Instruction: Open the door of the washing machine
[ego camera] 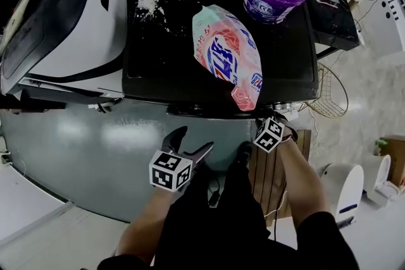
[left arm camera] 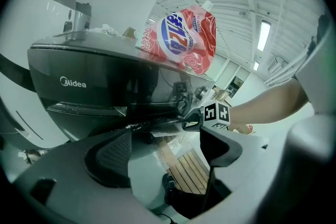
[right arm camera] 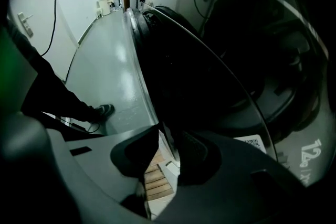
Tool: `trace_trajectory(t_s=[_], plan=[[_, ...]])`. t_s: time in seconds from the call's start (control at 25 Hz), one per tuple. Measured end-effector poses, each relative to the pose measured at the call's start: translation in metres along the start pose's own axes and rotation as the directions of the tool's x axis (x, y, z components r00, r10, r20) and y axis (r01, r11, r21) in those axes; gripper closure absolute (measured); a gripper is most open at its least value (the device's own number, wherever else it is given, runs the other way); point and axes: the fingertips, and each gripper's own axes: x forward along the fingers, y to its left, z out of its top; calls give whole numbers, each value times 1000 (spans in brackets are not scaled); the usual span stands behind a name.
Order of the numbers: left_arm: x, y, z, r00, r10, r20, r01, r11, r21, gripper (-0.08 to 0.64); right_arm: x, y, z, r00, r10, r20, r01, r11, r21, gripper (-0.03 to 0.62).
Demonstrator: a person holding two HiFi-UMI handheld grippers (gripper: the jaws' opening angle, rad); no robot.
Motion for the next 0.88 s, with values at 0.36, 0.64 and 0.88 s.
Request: trace_trajectory(t_s=[0.36,0.64,0.88], plan=[[-14,2,-1,1000,18,24,-18,1000,-12,140,-18,115,-30,989,138,50,-143,983,119,491],[-25,-15,-12,999,-1,32,0,1000,9,150,-27,142,-28,995,65,74,-83,956,282,491],[-46,-17,-16,999,23,35,-24,999,41,179,-36,175,-30,995,76,61,-92,934,344,500]])
